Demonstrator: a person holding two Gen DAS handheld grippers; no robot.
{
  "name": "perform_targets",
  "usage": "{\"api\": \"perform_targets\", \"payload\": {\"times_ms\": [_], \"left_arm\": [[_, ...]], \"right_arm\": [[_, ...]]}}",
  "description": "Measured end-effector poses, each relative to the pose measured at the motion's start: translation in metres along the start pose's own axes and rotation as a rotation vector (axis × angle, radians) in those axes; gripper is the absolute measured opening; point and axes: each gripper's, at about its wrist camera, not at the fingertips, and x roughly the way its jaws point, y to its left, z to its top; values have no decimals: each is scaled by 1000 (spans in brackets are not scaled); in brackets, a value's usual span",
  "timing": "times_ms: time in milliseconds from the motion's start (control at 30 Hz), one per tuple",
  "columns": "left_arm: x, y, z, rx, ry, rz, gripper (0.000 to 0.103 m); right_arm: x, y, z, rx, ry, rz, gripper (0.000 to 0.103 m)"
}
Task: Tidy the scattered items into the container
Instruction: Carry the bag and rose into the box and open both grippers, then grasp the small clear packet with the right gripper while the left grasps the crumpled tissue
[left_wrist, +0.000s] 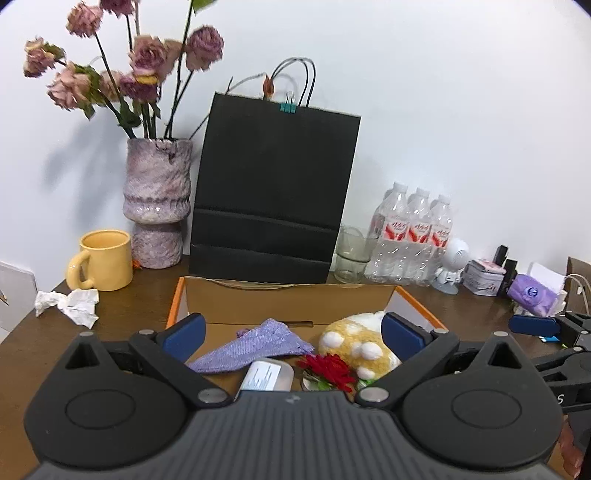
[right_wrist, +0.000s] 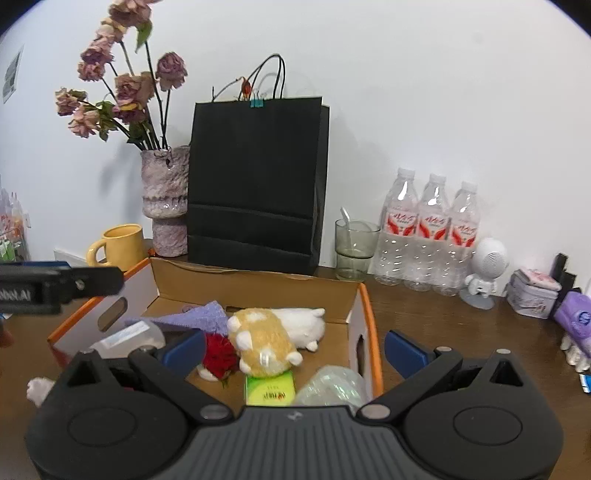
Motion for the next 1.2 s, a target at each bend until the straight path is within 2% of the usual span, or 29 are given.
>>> {"api": "perform_targets", "payload": {"times_ms": [167, 433, 667, 867, 1000, 1200], "left_arm": [[-36, 8, -13, 15, -37, 8, 103], [-70, 32, -40, 19, 12, 54, 103], [-84, 55, -62, 17, 73, 111, 103], [-74, 67, -78, 18, 134, 130, 103], [-55, 69, -87, 35, 176, 134, 102], [-26, 67, -94, 54, 225, 139, 93]], "right_arm": [[-35, -7, -21, -12, -5, -40, 103], [-64, -28, -73, 33, 57, -68, 103], [-69, -44, -114, 73, 140, -81, 103], [-54, -48, -126, 78, 189, -131, 103], [-39, -54, -125, 133, 207, -142, 90], [-24, -60, -123, 177, 228, -150, 71]]}}
